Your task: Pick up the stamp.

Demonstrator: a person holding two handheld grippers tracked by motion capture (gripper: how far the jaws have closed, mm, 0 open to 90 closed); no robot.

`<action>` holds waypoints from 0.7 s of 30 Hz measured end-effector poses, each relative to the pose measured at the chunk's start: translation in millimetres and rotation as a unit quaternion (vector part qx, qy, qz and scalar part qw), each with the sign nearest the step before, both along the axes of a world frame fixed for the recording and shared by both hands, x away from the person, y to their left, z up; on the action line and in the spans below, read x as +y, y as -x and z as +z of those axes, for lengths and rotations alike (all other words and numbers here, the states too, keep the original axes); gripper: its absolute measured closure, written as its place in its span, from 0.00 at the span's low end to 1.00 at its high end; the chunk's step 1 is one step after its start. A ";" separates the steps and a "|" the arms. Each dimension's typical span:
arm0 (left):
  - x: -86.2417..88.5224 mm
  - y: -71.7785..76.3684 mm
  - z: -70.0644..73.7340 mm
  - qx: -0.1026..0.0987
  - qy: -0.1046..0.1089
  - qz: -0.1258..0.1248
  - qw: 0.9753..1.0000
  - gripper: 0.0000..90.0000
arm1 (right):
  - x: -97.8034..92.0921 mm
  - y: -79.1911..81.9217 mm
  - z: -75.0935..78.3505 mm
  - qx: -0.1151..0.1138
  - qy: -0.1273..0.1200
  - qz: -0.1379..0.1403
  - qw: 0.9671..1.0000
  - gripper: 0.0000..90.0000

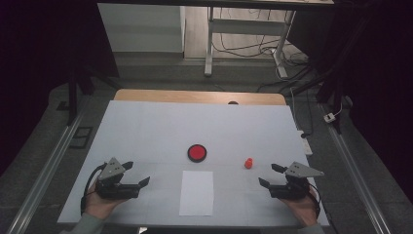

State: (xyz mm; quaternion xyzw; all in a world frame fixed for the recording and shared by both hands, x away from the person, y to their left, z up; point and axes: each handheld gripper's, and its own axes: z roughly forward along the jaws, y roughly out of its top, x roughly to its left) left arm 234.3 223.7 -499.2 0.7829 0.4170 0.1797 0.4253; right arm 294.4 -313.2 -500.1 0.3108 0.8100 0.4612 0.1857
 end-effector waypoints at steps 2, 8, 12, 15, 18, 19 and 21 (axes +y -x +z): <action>-1.1 0.1 -0.9 -0.001 -0.001 -0.003 1.000 0.18 | 1.8 0.6 0.4 -0.002 0.003 -0.002 1.000 0.26; -3.6 -3.5 -0.5 -0.008 0.001 -0.012 1.000 0.19 | 5.0 4.2 1.3 -0.002 0.006 -0.001 1.000 0.28; -5.0 -5.2 -0.3 -0.008 0.002 -0.016 1.000 0.19 | 5.9 5.1 4.6 -0.004 0.005 -0.004 1.000 0.28; -5.0 -5.3 -1.1 -0.007 0.005 -0.012 1.000 0.19 | 5.7 4.8 7.1 -0.004 -0.002 -0.006 1.000 0.29; -3.5 -6.2 -2.1 -0.003 0.005 -0.011 1.000 0.19 | 8.0 2.8 9.5 -0.003 -0.003 -0.003 1.000 0.29; -3.2 -6.7 -1.9 -0.003 0.005 -0.010 1.000 0.19 | 8.9 2.0 10.6 -0.004 -0.002 -0.002 1.000 0.29; -3.0 -6.9 -1.3 -0.006 0.005 -0.008 1.000 0.19 | 11.4 1.1 12.6 -0.004 -0.002 -0.001 1.000 0.29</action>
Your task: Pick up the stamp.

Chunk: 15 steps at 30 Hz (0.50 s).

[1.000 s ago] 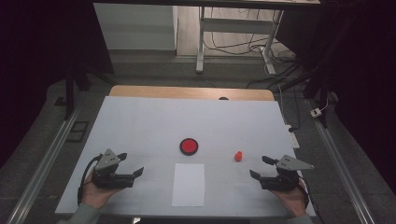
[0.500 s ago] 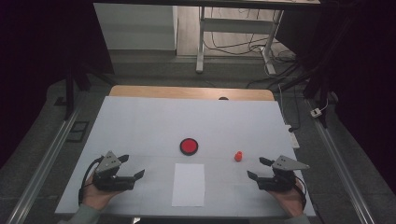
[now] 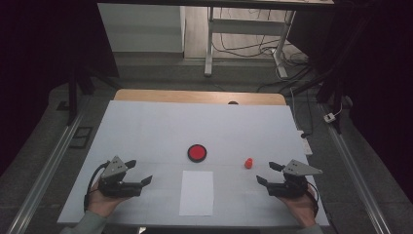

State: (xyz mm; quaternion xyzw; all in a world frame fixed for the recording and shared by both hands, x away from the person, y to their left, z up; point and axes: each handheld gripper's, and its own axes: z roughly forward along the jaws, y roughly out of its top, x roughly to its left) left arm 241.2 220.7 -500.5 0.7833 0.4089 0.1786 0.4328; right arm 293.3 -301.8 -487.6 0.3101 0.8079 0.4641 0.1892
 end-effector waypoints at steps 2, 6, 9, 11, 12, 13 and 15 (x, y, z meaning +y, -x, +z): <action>0.3 0.9 0.2 -0.001 -0.001 0.001 1.000 0.19 | 3.3 -0.2 2.1 -0.001 -0.001 0.000 1.000 0.29; 1.3 0.2 -1.2 0.000 0.001 0.003 1.000 0.20 | 10.1 -1.5 5.8 -0.002 0.001 0.004 1.000 0.30; 1.7 -0.1 -2.4 0.002 0.001 0.002 1.000 0.20 | 14.5 -4.5 8.2 0.001 0.004 0.003 1.000 0.31; 1.8 0.5 -2.6 0.001 0.001 0.003 1.000 0.20 | 17.3 -6.7 10.4 0.001 0.004 0.006 1.000 0.31; 2.1 1.0 -2.7 0.002 0.001 0.003 1.000 0.20 | 18.9 -7.7 11.7 0.000 0.006 0.005 1.000 0.31; 2.5 1.5 -2.9 0.002 0.001 0.003 1.000 0.20 | 20.9 -9.3 12.6 0.000 0.002 0.007 1.000 0.31; 3.1 2.5 -3.4 0.003 0.001 0.005 1.000 0.20 | 24.6 -12.4 14.7 0.002 0.002 0.011 1.000 0.31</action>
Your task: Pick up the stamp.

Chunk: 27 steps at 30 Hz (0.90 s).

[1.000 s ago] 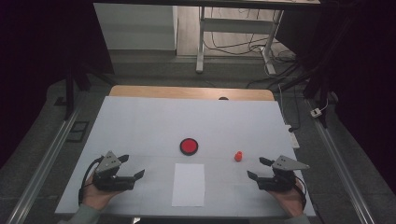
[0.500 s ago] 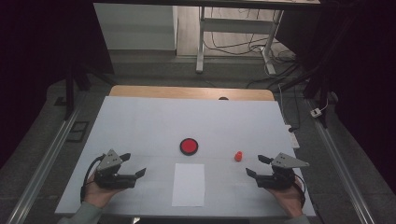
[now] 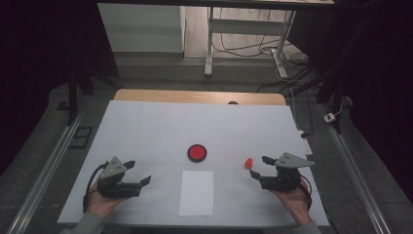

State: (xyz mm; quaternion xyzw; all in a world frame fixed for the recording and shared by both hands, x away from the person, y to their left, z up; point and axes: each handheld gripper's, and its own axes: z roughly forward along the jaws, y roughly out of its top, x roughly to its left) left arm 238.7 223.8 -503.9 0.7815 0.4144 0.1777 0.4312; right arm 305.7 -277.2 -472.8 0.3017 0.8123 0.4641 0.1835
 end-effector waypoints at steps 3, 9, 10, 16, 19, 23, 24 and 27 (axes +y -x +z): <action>0.0 0.9 0.4 0.000 -0.002 0.002 1.000 0.20 | 6.9 -5.7 1.3 0.002 0.000 -0.001 1.000 0.31; 0.2 1.2 0.6 -0.001 -0.003 0.006 1.000 0.20 | 16.6 -14.1 0.6 0.010 0.002 0.007 1.000 0.31; 0.3 1.2 0.4 -0.001 -0.004 0.007 1.000 0.20 | 18.7 -15.9 0.7 0.013 0.006 0.007 1.000 0.31; -0.5 -0.2 -0.1 -0.001 -0.005 0.005 1.000 0.20 | 25.6 -25.3 1.2 0.016 0.008 0.006 1.000 0.31; -0.6 -1.0 -0.4 -0.001 -0.006 0.006 1.000 0.20 | 29.0 -32.8 -1.0 0.021 0.013 0.002 1.000 0.31; -0.6 -0.7 -0.7 -0.001 -0.008 0.006 1.000 0.20 | 31.9 -39.0 -5.8 0.025 0.027 0.001 0.999 0.31; -0.7 -0.5 -0.6 -0.002 -0.009 0.006 1.000 0.20 | 31.5 -39.7 -7.0 0.027 0.027 -0.001 0.999 0.31; -0.9 -0.2 -0.8 -0.002 -0.012 0.004 1.000 0.20 | 29.0 -40.8 -9.6 0.036 0.028 -0.007 0.999 0.33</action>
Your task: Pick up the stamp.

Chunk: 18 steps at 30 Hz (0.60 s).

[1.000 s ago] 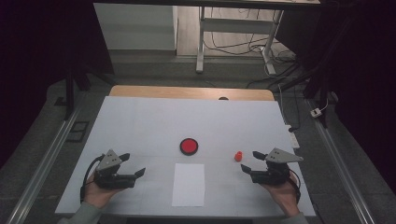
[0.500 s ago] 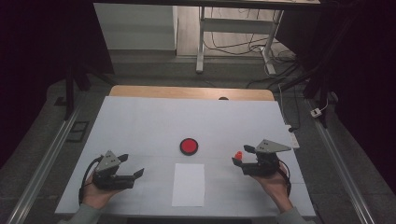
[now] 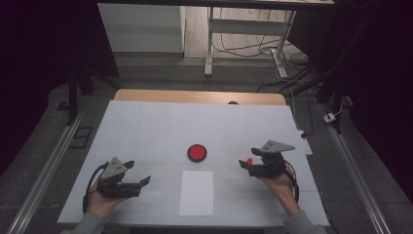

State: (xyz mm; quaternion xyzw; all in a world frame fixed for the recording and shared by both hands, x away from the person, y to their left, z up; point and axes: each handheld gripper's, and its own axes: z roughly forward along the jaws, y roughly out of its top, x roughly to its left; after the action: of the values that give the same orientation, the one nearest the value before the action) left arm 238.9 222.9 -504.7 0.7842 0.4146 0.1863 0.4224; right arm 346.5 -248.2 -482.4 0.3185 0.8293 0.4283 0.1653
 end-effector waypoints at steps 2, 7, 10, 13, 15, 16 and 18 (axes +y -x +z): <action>-0.1 0.1 -0.3 0.000 -0.003 -0.001 1.000 0.20 | -0.9 -0.3 -1.7 0.001 0.005 -0.002 1.000 0.34; -0.1 -0.4 -1.2 0.000 -0.003 0.000 1.000 0.20 | 0.0 -4.1 -11.3 0.002 0.025 -0.010 1.000 0.39; -0.4 -0.6 -1.9 0.001 -0.005 0.001 1.000 0.20 | -1.0 -6.6 -16.6 0.003 0.035 -0.018 0.999 0.41; -0.5 -0.3 -1.9 0.001 -0.005 0.002 1.000 0.20 | -1.1 -8.5 -19.3 0.002 0.036 -0.023 0.999 0.44; -0.3 -0.1 -2.0 0.001 -0.005 0.003 1.000 0.20 | -0.9 -9.6 -20.5 0.002 0.038 -0.026 0.999 0.47; -0.3 -0.1 -2.0 0.001 -0.005 0.003 1.000 0.20 | -1.2 -10.4 -21.3 0.001 0.039 -0.027 0.999 0.48; -0.1 0.0 -2.3 0.001 -0.006 0.003 1.000 0.20 | -1.2 -11.7 -23.5 -0.001 0.036 -0.030 0.999 0.50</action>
State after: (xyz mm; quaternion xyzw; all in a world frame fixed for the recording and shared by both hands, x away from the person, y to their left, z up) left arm 239.0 222.7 -506.9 0.7859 0.4159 0.1890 0.4168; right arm 358.1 -249.4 -505.9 0.3369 0.8342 0.3930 0.1901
